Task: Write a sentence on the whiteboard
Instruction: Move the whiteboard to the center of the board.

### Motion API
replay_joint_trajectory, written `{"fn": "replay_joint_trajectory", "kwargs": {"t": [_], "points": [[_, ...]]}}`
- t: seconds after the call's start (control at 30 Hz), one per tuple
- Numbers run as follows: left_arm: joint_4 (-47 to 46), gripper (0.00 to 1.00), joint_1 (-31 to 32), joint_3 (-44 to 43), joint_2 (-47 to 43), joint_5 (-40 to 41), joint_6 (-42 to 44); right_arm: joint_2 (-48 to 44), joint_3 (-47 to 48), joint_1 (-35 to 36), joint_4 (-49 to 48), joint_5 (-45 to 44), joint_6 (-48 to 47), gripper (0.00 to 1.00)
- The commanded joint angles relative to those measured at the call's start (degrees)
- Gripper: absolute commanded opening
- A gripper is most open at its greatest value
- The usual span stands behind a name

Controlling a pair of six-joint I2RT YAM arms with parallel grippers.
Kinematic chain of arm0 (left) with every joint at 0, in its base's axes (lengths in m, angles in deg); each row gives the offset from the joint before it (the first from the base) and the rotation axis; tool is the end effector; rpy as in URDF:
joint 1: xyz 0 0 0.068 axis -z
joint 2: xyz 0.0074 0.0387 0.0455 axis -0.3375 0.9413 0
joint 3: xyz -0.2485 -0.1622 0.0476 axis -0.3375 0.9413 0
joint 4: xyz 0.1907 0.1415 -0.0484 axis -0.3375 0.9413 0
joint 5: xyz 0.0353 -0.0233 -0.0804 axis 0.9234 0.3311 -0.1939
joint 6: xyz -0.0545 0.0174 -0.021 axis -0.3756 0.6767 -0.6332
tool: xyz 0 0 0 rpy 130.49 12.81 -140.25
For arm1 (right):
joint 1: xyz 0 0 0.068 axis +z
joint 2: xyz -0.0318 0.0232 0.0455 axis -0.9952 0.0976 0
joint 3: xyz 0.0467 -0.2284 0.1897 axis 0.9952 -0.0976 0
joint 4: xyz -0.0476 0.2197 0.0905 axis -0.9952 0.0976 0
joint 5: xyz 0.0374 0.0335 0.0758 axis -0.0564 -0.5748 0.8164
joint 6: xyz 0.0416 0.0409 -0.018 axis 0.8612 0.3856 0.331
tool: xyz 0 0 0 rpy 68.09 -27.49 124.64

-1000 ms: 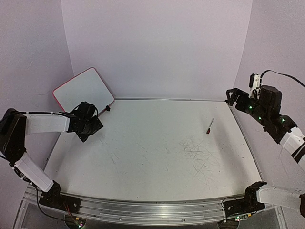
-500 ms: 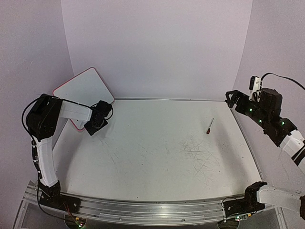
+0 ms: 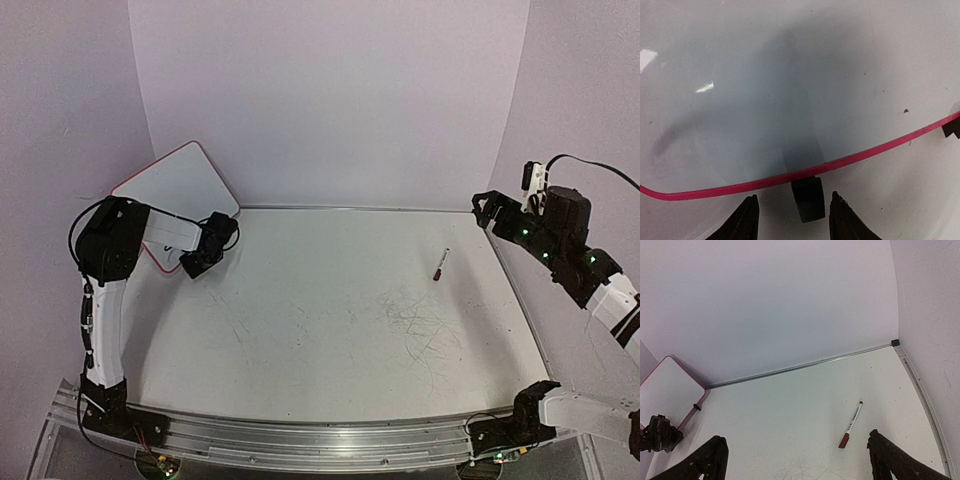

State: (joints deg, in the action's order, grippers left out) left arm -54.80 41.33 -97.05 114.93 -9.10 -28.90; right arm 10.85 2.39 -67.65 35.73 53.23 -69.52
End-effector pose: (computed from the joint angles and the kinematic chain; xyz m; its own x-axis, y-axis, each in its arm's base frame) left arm 0.4139 -0.1319 0.1416 -0.4318 -0.5355 -0.7258 -0.7178 0.6913 -0.0830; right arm 0.1728 0.0505 0.3812 -0.2266 0.2830 -0.9320 -0.1933 0.9248 0.3278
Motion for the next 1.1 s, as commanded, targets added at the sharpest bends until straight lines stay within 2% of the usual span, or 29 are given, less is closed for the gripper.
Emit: {"fn": "replay_joint_trajectory", "kwargs": {"t": [0.0, 0.17, 0.33, 0.6, 0.83, 1.07], "points": [[1.16, 0.46, -0.84, -3.34, 1.79, 3.82, 1.66, 0.39, -0.14, -0.06, -2.08, 0.99, 0.71, 0.98], [1.01, 0.37, -1.21, -3.90, 2.17, 4.58, 3.90, 0.28, -0.33, -0.08, -2.08, 1.30, 1.26, 0.98], [0.57, 0.21, -1.21, -4.41, 2.43, 3.83, 8.78, -0.37, -0.66, -0.07, -2.08, 1.34, 1.82, 0.98], [-3.11, 0.05, -0.40, 0.43, -0.27, 0.99, 13.53, -0.13, -0.49, -0.09, -2.07, 2.83, 2.61, 0.98], [-8.36, 0.00, 2.74, 7.18, -4.67, -2.19, 18.01, -0.04, -0.62, -0.12, -2.08, 3.38, 3.29, 0.98], [-16.41, 0.00, 10.04, 16.02, -10.33, -8.09, 24.92, 2.57, -3.08, -0.07, -2.56, 2.94, 2.74, 0.98]]}}
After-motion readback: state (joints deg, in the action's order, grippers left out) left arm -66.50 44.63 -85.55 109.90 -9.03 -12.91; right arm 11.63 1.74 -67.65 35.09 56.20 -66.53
